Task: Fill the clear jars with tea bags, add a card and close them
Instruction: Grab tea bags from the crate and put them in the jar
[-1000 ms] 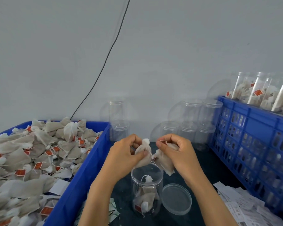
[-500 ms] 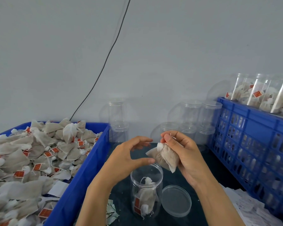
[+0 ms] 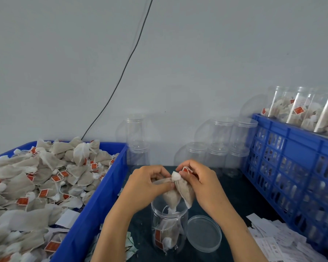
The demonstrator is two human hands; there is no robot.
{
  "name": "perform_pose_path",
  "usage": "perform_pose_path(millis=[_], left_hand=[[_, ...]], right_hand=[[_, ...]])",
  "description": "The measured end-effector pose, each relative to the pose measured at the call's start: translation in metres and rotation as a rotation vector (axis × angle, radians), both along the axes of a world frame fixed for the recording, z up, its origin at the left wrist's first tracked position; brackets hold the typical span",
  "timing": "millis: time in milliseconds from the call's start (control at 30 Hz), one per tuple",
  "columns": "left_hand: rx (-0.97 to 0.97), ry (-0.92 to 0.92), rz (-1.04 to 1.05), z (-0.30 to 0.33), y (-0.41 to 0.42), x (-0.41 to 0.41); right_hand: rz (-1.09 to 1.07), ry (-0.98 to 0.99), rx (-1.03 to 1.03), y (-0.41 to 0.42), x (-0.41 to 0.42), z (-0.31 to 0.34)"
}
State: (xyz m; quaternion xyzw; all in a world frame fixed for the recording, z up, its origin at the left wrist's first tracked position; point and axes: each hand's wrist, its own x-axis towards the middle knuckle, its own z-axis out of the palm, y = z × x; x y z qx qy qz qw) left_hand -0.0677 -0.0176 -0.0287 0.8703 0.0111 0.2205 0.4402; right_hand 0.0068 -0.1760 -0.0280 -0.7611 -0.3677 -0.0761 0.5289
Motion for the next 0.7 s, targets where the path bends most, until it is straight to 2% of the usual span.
perform_pose_path(millis=[100, 233, 400, 467, 600, 667, 700], left_hand=[[0.027, 0.04, 0.019, -0.001, 0.0, 0.0], [-0.011, 0.06, 0.093, -0.002, 0.002, 0.003], [-0.049, 0.124, 0.082, -0.002, -0.004, 0.005], [0.024, 0.143, 0.08, -0.004, -0.007, 0.006], [0.396, 0.282, 0.102, -0.005, -0.003, 0.003], [0.41, 0.337, 0.098, -0.003, 0.0, -0.001], [0.39, 0.308, 0.118, -0.002, 0.002, -0.002]], right_hand=[[-0.08, -0.114, -0.03, 0.0, 0.001, -0.002], [-0.233, -0.204, 0.15, -0.009, 0.007, 0.003], [-0.245, -0.01, 0.377, -0.016, 0.008, 0.006], [-0.246, 0.03, 0.396, -0.016, 0.007, 0.007], [-0.216, 0.061, 0.409, -0.015, 0.005, 0.008], [-0.202, 0.071, 0.401, -0.014, 0.005, 0.008], [-0.192, 0.077, 0.397, -0.014, 0.005, 0.008]])
